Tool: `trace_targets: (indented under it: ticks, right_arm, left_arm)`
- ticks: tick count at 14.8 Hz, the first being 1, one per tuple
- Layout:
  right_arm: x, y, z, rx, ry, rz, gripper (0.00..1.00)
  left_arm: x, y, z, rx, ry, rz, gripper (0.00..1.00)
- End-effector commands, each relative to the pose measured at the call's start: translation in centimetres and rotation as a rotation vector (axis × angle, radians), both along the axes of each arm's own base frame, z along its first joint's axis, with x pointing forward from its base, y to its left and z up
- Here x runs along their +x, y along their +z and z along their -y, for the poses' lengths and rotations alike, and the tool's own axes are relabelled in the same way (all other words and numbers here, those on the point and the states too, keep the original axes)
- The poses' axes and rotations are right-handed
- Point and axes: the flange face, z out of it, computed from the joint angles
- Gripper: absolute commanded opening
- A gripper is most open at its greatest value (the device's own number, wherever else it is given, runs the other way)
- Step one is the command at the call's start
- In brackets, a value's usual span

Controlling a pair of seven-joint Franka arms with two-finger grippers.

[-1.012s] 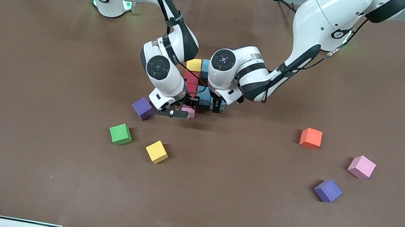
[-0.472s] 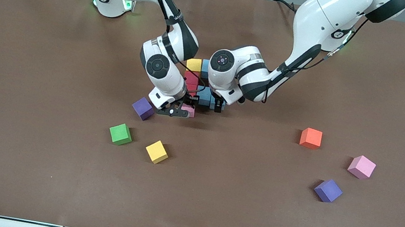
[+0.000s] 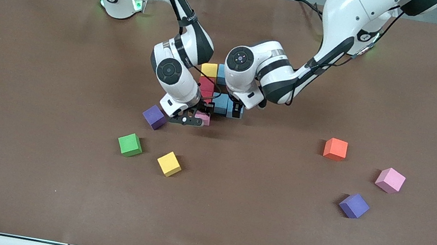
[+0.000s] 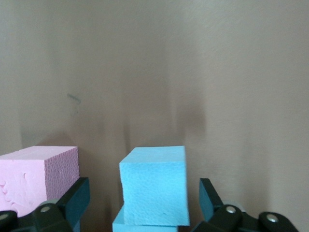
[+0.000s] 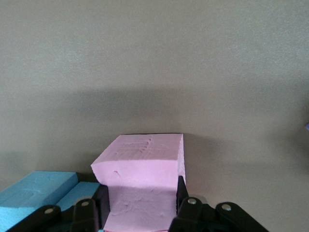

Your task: Arrange 11 blocks into digit 3

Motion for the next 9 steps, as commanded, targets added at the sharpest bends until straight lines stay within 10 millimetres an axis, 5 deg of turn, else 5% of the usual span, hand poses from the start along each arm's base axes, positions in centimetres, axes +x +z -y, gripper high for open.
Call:
trace_targets:
  ticks: [1, 9]
  right_arm:
    - [-0.7, 0.6, 0.7, 0.021, -0.002, -0.005, 0.01]
    - [-0.6, 0.8, 0.4, 0.031, -0.004, 0.015, 0.01]
  left_arm:
    - [2.0, 2.7, -2.0, -0.012, -0.024, 0.006, 1.00]
    - [12.5, 7.4, -15.3, -0.002, -0.301, -0.044, 1.00]
